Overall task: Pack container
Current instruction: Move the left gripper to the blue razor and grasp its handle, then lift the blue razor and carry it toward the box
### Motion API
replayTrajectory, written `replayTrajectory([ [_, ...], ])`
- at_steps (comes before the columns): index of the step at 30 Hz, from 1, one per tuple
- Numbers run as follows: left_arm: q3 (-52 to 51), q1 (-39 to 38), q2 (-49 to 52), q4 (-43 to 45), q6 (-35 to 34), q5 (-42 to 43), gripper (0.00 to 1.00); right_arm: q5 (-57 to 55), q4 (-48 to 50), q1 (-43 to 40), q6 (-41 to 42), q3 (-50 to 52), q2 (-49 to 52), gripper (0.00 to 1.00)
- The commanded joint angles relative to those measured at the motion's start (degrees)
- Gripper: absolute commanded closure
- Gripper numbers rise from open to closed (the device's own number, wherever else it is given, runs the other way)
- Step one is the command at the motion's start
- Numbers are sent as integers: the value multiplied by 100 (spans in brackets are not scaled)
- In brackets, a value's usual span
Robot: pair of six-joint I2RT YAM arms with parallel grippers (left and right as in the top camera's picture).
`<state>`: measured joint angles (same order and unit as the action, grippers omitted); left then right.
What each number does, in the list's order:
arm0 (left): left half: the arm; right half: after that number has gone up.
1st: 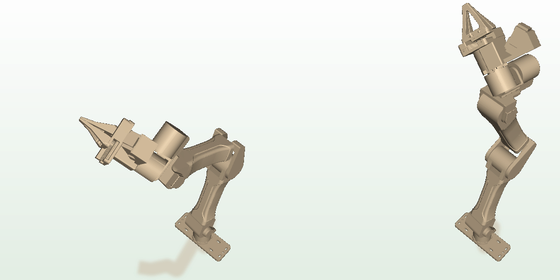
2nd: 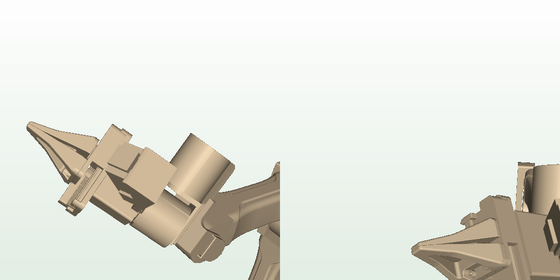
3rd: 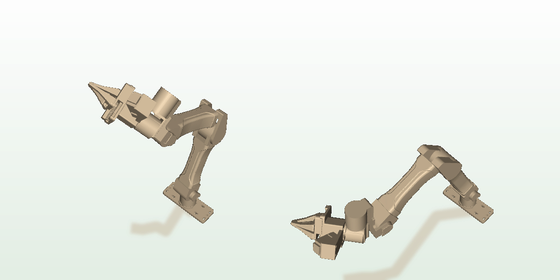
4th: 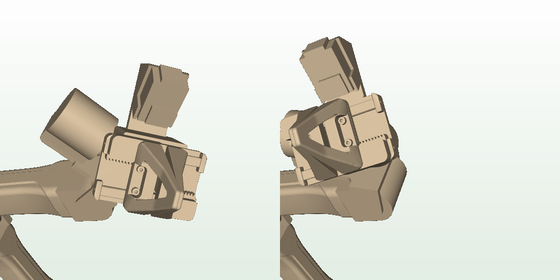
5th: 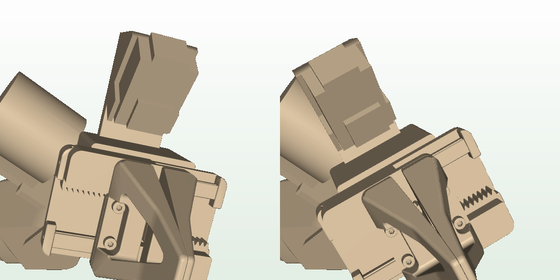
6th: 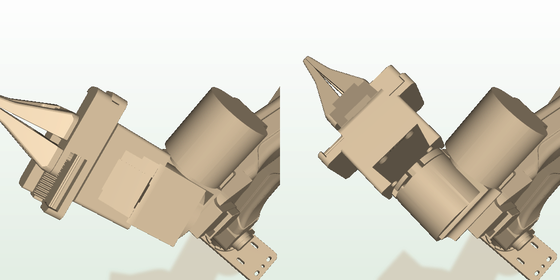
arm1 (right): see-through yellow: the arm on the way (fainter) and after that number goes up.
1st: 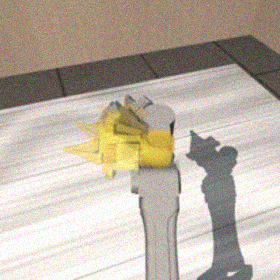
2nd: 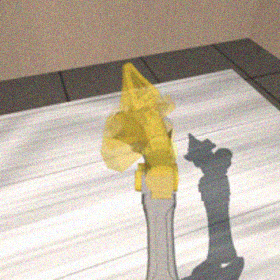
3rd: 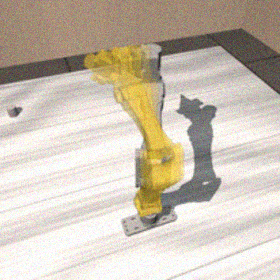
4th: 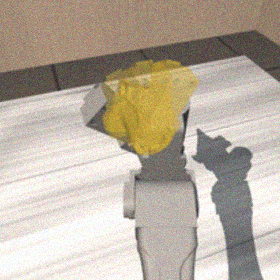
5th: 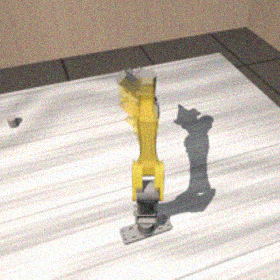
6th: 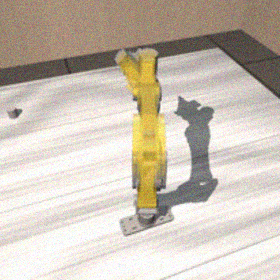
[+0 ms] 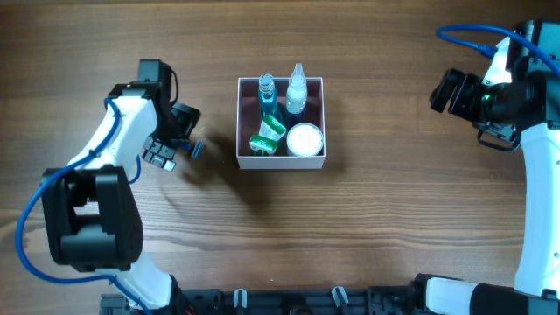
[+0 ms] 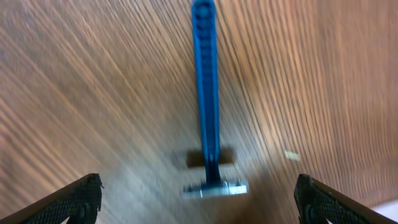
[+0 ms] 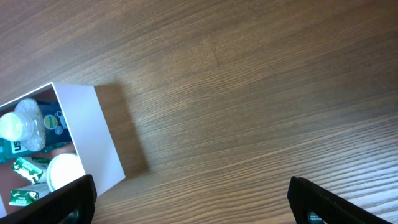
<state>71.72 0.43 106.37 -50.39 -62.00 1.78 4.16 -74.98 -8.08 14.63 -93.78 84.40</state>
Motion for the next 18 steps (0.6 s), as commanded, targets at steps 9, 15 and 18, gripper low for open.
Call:
replayTrajectory([
  [9,-48,162,754,245,-146,-229,2,111,-24,-9,-98,46,63,0],
  [15,-48,162,813,289,-146,-232,23,111,-28,-9,-96,46,63,0],
  [18,-48,162,813,286,-146,-232,41,109,-26,-9,-96,46,63,0],
])
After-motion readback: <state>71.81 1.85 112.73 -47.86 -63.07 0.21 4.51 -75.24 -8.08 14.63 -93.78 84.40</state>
